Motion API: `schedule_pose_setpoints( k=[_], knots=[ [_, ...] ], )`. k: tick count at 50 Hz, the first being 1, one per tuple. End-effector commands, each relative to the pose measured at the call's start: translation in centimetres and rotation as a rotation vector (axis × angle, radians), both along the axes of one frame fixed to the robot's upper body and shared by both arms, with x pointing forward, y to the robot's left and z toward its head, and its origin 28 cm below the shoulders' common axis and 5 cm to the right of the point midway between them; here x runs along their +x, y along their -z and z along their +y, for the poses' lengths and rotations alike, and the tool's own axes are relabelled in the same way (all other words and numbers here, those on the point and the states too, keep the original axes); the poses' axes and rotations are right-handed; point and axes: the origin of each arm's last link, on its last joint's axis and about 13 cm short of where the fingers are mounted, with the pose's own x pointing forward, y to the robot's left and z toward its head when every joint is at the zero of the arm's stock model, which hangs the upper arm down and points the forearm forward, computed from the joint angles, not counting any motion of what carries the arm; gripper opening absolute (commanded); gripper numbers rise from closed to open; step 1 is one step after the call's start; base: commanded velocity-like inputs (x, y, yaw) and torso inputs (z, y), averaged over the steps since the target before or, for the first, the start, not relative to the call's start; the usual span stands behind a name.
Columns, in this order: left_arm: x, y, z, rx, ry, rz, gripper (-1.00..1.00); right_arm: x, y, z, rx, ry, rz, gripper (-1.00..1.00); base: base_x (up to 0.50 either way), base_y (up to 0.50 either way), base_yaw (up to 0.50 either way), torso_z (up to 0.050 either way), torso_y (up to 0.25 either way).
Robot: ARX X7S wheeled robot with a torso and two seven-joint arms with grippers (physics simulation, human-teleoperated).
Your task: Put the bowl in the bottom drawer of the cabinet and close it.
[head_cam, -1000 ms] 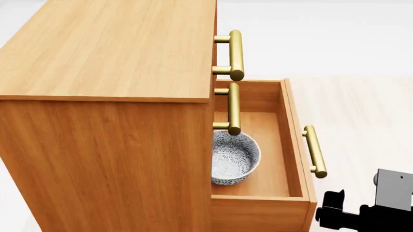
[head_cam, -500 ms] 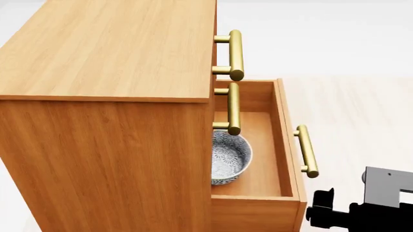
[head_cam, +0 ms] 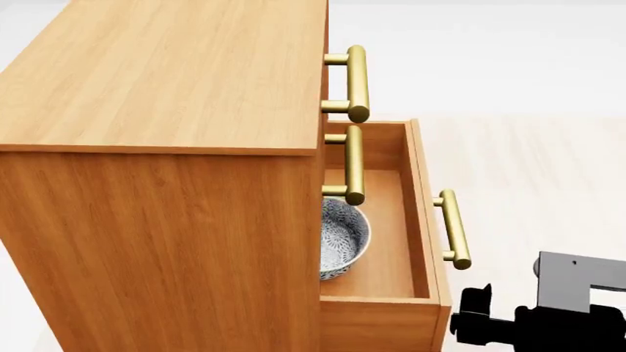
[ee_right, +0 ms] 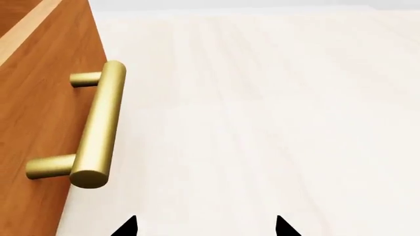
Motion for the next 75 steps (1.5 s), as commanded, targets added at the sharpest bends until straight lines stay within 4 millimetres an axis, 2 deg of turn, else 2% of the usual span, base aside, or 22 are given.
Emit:
schedule_pose_setpoints(
  k=[1, 11, 19, 75],
  knots=[
    [0.0, 0.0, 0.0, -0.001, 0.0, 0.0, 1.0, 0.2, 0.2, 1.0, 0.003, -0.027, -0.005, 1.0, 0.0, 0.0, 0.0, 0.0, 0.0],
    [0.0, 0.0, 0.1, -0.001, 0.0, 0.0, 1.0, 0.2, 0.0, 1.5, 0.014, -0.041, -0.004, 1.0, 0.0, 0.0, 0.0, 0.0, 0.0],
    [0.0, 0.0, 0.1, -0.002, -0.001, 0.0, 1.0, 0.4, 0.7, 1.7, 0.012, -0.045, 0.005, 1.0, 0.0, 0.0, 0.0, 0.0, 0.0],
    [0.0, -0.1, 0.0, -0.005, -0.001, -0.001, 1.0, 0.8, 0.3, 4.8, 0.052, -0.124, 0.001, 1.0, 0.0, 0.0, 0.0, 0.0, 0.0]
  ],
)
